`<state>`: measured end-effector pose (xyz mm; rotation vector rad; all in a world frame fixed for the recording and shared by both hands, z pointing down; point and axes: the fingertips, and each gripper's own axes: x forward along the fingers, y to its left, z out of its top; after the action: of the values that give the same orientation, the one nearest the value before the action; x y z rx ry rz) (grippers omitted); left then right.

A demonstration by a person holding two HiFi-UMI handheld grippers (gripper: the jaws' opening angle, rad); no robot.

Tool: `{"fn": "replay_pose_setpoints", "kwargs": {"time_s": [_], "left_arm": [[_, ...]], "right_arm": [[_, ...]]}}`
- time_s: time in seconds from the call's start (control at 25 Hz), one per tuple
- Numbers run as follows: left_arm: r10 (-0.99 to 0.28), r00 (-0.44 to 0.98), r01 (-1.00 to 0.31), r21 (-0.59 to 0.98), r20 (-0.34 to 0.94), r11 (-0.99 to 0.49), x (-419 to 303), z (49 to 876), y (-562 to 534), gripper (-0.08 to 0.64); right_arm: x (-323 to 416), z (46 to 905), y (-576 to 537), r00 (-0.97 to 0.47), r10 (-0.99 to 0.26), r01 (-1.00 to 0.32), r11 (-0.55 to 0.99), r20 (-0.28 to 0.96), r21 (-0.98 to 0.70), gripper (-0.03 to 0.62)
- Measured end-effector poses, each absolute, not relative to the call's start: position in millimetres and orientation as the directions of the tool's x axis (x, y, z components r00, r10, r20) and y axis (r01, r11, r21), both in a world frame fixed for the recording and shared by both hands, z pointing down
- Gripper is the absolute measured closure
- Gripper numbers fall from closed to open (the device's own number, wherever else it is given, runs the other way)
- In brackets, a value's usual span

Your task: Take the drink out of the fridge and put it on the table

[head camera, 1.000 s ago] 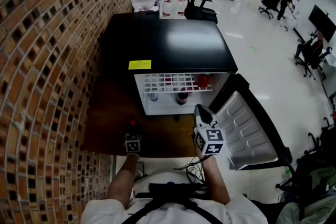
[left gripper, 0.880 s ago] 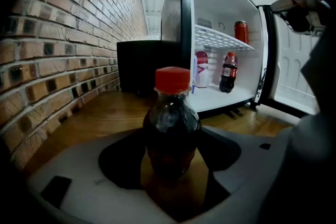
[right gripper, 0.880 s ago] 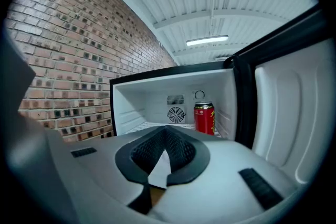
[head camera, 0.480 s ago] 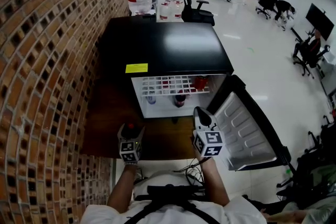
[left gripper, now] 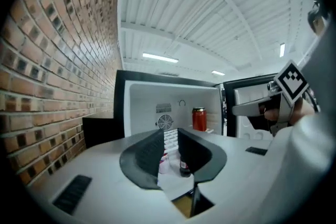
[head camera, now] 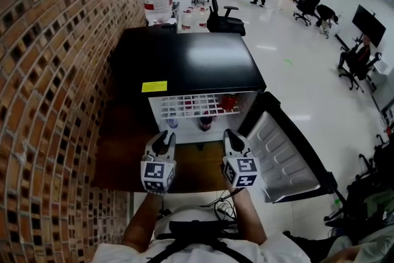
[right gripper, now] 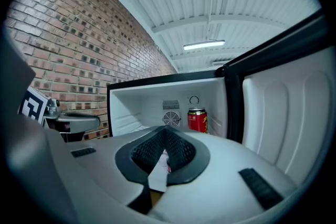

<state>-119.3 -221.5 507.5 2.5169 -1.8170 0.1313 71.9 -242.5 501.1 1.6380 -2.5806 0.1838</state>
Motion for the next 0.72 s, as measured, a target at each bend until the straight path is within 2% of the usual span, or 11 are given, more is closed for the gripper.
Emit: {"fn": "replay_pose_setpoints", "kwargs": {"time_s": [0.12,0.72], "left_arm": [[-0.934,0.349,-0.935,-0.036,0.072,-0.352,-100.0,492.2,-225.1,0.555],[-0.917,0.387,-0.922,0.027,0.099,-0.386,-73.5,491.0,-236.4,0.555]], "right_arm": [[73.1,494.8,-241.9,-0.422,-0.9,-0.907,0.418,0.115,-0.055,0.577],[68.5,487.0,-236.1,-0.419,-0.9,-0.908,0.418,0.122,-0.036,0.577]]}}
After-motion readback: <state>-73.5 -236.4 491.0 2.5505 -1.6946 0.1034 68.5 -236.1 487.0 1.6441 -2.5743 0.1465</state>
